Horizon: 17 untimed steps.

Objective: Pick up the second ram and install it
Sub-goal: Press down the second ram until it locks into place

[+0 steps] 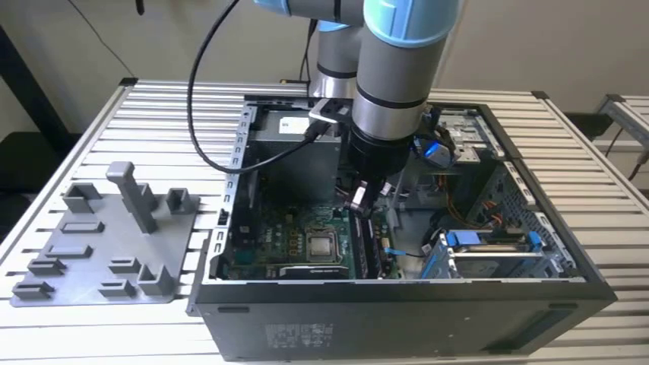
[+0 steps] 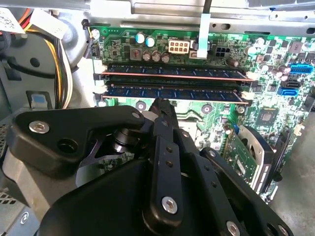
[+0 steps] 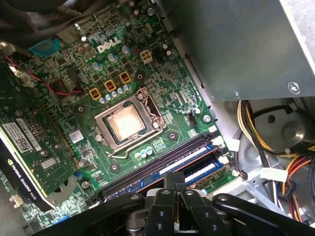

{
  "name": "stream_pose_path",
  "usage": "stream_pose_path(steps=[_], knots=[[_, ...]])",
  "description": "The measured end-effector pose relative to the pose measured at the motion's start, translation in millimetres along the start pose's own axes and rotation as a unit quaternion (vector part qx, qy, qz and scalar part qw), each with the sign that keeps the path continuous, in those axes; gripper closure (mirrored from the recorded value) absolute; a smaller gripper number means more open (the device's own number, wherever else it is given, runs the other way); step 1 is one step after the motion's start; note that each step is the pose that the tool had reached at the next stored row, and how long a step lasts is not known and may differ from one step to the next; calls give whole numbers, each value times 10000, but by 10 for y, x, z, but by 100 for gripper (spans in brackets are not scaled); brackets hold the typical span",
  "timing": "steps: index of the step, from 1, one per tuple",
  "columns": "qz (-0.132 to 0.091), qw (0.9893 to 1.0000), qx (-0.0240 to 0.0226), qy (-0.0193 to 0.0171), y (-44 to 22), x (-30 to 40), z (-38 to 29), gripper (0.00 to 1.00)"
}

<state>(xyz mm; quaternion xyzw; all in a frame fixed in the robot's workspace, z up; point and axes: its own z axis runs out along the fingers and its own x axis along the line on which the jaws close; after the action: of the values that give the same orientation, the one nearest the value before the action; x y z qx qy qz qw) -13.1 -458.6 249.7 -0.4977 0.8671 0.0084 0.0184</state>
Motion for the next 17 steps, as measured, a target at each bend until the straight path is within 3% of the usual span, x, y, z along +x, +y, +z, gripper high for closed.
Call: stream_pose_path(steps=[5,9,12,17], knots=[[-192,9998,-7,-1,1,0,0,89],[-454,9990,-18,-2,0,0,2,89],[-665,9978,-26,-3,0,1,6,89],[-1012,9949,-39,-5,0,1,11,89]])
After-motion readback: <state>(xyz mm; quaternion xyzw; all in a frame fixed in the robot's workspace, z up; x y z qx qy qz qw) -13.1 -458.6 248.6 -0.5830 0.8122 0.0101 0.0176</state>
